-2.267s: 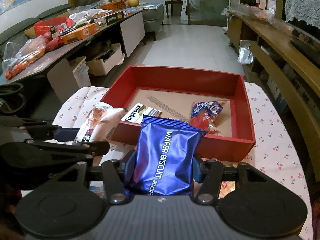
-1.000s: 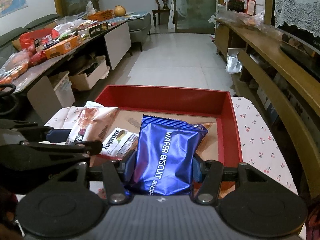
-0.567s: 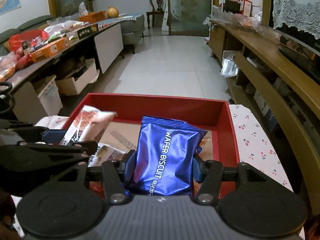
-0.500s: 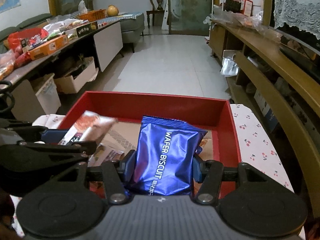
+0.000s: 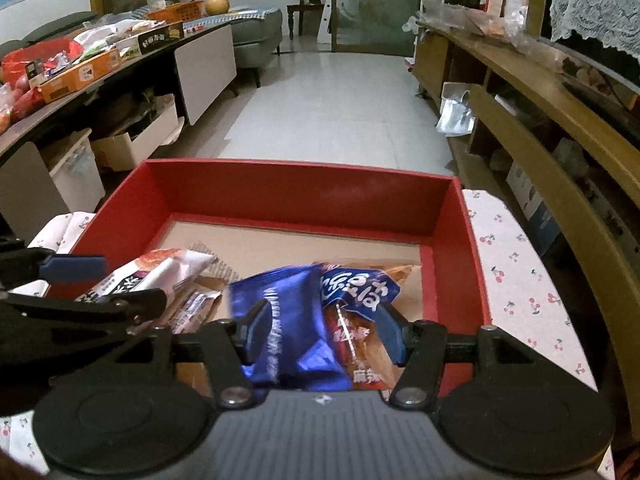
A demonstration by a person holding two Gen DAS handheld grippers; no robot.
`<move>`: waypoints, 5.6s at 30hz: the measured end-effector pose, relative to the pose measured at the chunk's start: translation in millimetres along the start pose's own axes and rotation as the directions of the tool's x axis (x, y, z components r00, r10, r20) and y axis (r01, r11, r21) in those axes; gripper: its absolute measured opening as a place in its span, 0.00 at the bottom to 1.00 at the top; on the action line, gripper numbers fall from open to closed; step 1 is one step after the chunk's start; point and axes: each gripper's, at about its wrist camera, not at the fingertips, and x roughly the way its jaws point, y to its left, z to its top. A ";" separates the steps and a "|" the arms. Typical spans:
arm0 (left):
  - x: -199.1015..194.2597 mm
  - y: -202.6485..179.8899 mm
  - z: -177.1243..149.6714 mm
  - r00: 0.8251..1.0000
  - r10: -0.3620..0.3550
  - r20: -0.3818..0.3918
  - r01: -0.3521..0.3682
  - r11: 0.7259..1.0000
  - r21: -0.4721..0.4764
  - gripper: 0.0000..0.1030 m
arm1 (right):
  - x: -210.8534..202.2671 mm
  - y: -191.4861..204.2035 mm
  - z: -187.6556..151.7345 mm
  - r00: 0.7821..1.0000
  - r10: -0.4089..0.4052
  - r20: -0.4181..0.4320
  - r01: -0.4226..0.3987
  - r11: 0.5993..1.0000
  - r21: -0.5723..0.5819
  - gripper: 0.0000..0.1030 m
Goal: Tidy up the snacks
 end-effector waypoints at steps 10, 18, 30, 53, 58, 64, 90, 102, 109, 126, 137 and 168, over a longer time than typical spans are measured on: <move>-29.3 6.9 -8.4 0.999 -0.002 0.034 0.002 1.000 -0.006 0.71 | -35.2 -0.1 -0.9 0.999 0.008 0.038 -0.008 1.000 0.008 0.76; -50.7 9.8 -28.1 0.999 -0.025 0.026 0.026 0.999 -0.032 0.73 | -64.8 12.3 -16.8 0.999 0.039 0.038 -0.038 0.999 -0.004 0.76; -65.6 5.3 -61.3 0.998 -0.053 -0.024 0.052 0.997 -0.053 0.74 | -89.4 14.7 -47.7 0.999 0.055 0.004 -0.055 0.998 0.008 0.76; -61.3 -1.0 -135.1 0.967 -0.119 -0.227 0.084 0.984 -0.158 0.79 | -114.2 20.3 -92.3 0.994 0.086 -0.069 -0.088 0.996 -0.029 0.76; -55.1 -12.3 -137.7 0.974 -0.060 -0.216 0.033 0.992 -0.126 0.82 | -113.9 19.0 -94.7 0.992 0.094 -0.079 -0.096 0.995 -0.025 0.76; -64.2 -13.6 -144.6 0.975 -0.078 -0.209 0.061 0.994 -0.087 0.67 | -107.8 22.7 -98.1 0.989 0.099 -0.109 -0.104 0.994 -0.040 0.76; -78.3 1.5 -156.3 0.974 -0.072 -0.217 0.054 0.995 -0.087 0.84 | -82.4 83.3 -116.1 0.974 0.108 -0.197 -0.152 0.963 -0.222 0.54; -81.0 -2.7 -156.2 0.975 -0.076 -0.210 0.065 0.996 -0.059 0.84 | -93.3 71.0 -122.2 0.961 0.145 -0.236 -0.190 0.965 -0.180 0.43; -75.5 -6.3 -157.6 0.974 -0.047 -0.222 0.041 0.999 -0.033 0.86 | -80.1 74.2 -123.3 0.960 0.129 -0.248 -0.177 0.967 -0.183 0.69; -75.5 0.1 -156.4 0.974 -0.073 -0.214 0.060 0.996 -0.071 0.84 | -102.9 48.4 -130.0 0.960 0.150 -0.236 -0.182 0.976 -0.120 0.48; -53.4 3.6 -150.1 0.973 -0.036 -0.227 0.014 0.995 -0.097 0.98 | -94.5 50.2 -135.1 0.943 0.147 -0.299 -0.195 0.971 -0.137 0.72; -85.0 -9.8 -144.9 0.985 -0.082 -0.154 0.075 0.996 -0.046 0.72 | -114.6 47.4 -127.1 0.972 0.134 -0.193 -0.162 0.977 -0.135 0.70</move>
